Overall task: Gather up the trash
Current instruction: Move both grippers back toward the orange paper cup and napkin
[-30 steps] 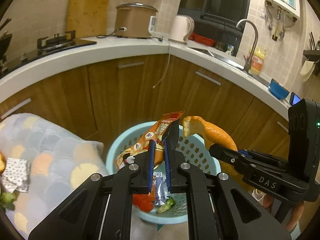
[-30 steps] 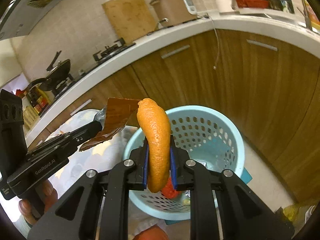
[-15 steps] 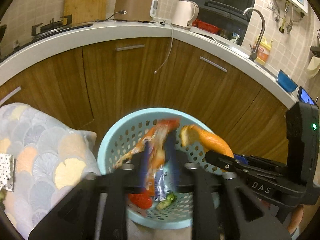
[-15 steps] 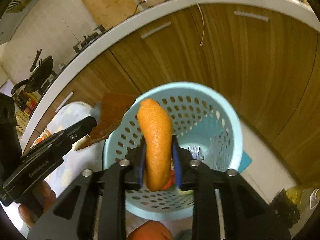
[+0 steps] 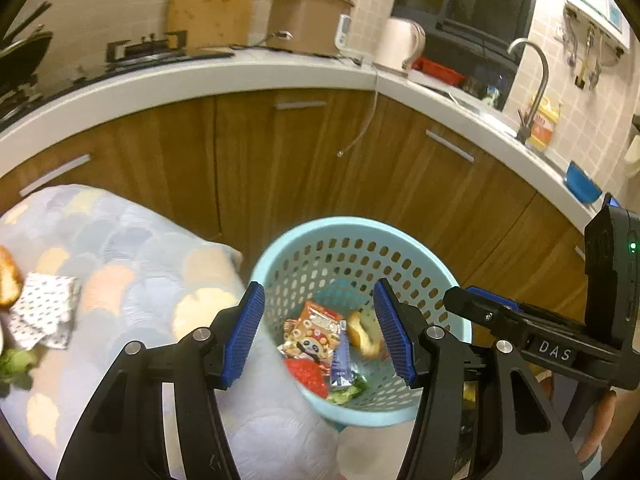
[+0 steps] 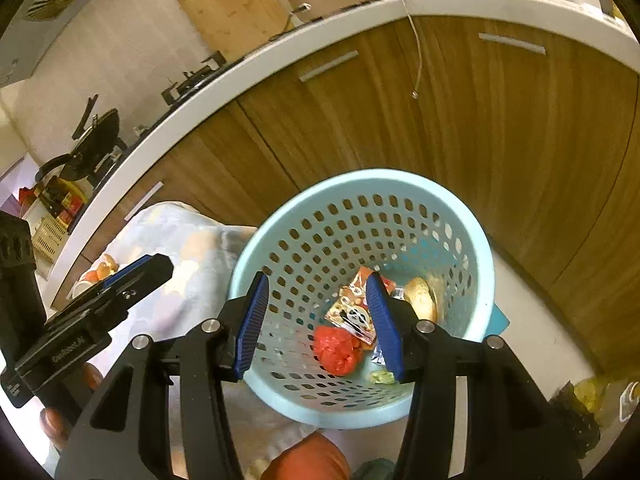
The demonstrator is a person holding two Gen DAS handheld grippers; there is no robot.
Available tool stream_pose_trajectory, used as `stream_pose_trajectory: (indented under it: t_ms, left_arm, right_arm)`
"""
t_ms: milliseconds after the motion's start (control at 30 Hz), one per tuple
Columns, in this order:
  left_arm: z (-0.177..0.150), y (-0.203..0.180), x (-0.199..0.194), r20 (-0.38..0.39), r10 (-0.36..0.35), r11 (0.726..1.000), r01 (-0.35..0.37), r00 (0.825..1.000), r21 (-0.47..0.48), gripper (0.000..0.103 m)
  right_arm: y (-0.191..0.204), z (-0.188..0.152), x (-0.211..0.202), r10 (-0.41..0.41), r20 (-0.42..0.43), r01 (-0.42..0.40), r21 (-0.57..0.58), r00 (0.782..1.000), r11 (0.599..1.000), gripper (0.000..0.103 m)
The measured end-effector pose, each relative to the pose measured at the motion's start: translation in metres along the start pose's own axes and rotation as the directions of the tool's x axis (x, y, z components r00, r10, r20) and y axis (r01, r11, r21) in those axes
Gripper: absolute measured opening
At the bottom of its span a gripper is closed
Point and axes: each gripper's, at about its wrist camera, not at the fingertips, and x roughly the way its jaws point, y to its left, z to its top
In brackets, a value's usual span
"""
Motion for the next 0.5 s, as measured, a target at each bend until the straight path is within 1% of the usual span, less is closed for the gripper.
stream_pose_trajectory:
  t_ms: [133, 233, 333, 400, 433, 500]
  left_arm:
    - [-0.004, 0.014, -0.023, 0.035, 0.006, 0.999, -0.005, 0.999, -0.040, 0.056]
    - [-0.007, 0.026, -0.040, 0.055, 0.046, 0.998, -0.043, 0.997, -0.054, 0.056]
    - [-0.011, 0.043, -0.061, 0.082, 0.093, 0.993, -0.086, 0.992, -0.084, 0.056]
    - [-0.012, 0.060, -0.077, 0.098, 0.156, 0.982, -0.144, 0.983, -0.119, 0.060]
    - [-0.014, 0.072, -0.086, 0.107, 0.194, 0.973, -0.178, 0.975, -0.146, 0.060]
    - [-0.015, 0.089, -0.101, 0.122, 0.246, 0.958, -0.223, 0.961, -0.181, 0.061]
  right_arm:
    - [0.020, 0.001, -0.002, 0.025, 0.008, -0.024, -0.028, 1.000, 0.999, 0.047]
    - [0.040, 0.001, -0.002, 0.050, 0.012, -0.050, -0.056, 0.999, 0.997, 0.047]
    - [0.068, 0.000, 0.001, 0.083, 0.011, -0.081, -0.105, 0.997, 0.991, 0.047]
    - [0.085, -0.002, 0.004, 0.099, 0.009, -0.097, -0.131, 0.995, 0.987, 0.047]
    - [0.098, -0.003, 0.007, 0.114, 0.007, -0.111, -0.146, 0.993, 0.983, 0.047]
    - [0.117, -0.004, 0.013, 0.137, 0.001, -0.134, -0.170, 0.991, 0.976, 0.047]
